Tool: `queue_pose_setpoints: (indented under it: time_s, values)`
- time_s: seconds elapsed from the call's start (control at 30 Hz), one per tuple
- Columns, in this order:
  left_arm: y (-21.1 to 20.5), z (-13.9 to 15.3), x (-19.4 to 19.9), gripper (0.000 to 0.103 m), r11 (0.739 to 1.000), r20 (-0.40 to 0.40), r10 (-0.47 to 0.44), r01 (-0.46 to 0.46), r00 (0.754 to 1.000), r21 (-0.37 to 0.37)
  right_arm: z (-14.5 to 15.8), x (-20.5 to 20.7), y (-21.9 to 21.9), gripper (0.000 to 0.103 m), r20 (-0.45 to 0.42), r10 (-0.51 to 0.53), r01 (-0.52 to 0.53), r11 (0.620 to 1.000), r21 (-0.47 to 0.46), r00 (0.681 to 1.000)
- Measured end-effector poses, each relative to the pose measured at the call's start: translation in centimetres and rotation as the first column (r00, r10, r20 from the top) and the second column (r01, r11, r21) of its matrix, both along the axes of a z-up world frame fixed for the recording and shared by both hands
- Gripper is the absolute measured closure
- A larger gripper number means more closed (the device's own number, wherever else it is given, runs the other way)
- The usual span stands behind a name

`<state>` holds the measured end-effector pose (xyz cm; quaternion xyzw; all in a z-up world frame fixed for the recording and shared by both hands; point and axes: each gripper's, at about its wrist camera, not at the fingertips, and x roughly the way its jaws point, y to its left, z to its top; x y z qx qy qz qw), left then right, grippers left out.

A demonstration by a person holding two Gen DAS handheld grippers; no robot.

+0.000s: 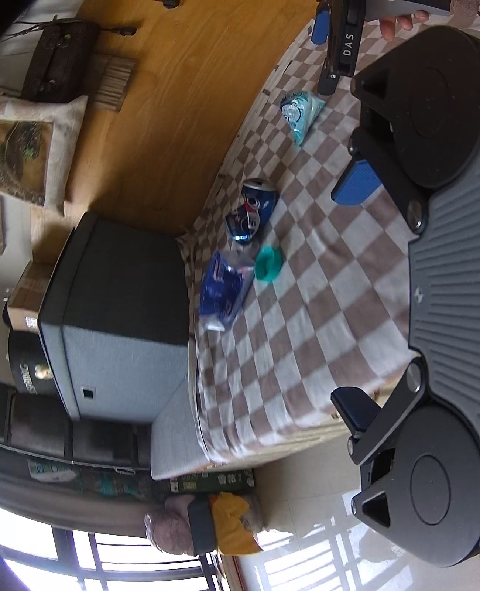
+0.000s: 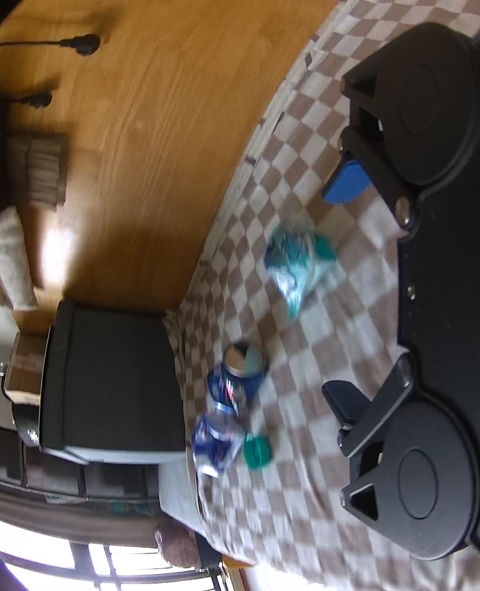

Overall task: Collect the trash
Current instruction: 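Move both tools back from the wastebasket toward the bench, then grasp the light blue wrapper with the right tool while the left tool grasps the teal cap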

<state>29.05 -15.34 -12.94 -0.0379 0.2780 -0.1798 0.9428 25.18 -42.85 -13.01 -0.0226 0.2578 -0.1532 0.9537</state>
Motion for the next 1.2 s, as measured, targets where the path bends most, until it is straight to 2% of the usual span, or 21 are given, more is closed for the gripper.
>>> queue_pose_setpoints:
  time_s: [0.23, 0.43, 0.5, 0.73, 0.9, 1.03, 1.2]
  values:
    - [-3.9, -1.2, 3.1, 0.0, 0.999, -0.036, -0.034, 0.034, 0.999, -0.01, -0.8, 3.0, -3.1, 0.0, 0.037, -0.021, 0.021, 1.0, -0.001, 0.999]
    - [-6.5, -2.1, 6.4, 0.0, 0.999, -0.067, -0.037, 0.037, 0.997, 0.002, -1.6, 5.6, -4.7, 0.001, 0.019, -0.027, 0.027, 1.0, 0.0, 0.999]
    - [-7.4, -2.3, 7.6, 0.0, 0.999, -0.069, -0.03, 0.031, 0.997, 0.015, -2.0, 5.6, -4.8, 0.007, 0.037, -0.014, 0.014, 1.0, 0.004, 0.999]
    - [-10.1, -2.6, 11.5, 0.0, 0.997, -0.053, -0.023, 0.027, 0.998, 0.077, -3.3, 5.1, -5.5, 0.016, 0.117, 0.026, -0.033, 0.998, 0.06, 0.993]
    - [-11.3, -3.2, 14.2, 0.0, 0.998, -0.056, 0.007, -0.004, 0.998, 0.065, -3.2, 5.2, -5.4, 0.023, 0.14, 0.083, -0.093, 0.993, 0.07, 0.987]
    - [-12.1, -4.0, 15.7, 0.0, 0.995, -0.043, 0.02, -0.016, 0.999, 0.1, -3.4, 5.7, -5.5, 0.025, 0.139, 0.11, -0.122, 0.989, 0.079, 0.984]
    - [-13.0, -5.0, 17.2, 0.001, 0.99, -0.026, 0.035, -0.031, 0.999, 0.137, -4.1, 6.7, -6.1, 0.027, 0.093, 0.078, -0.089, 0.989, 0.117, 0.993]
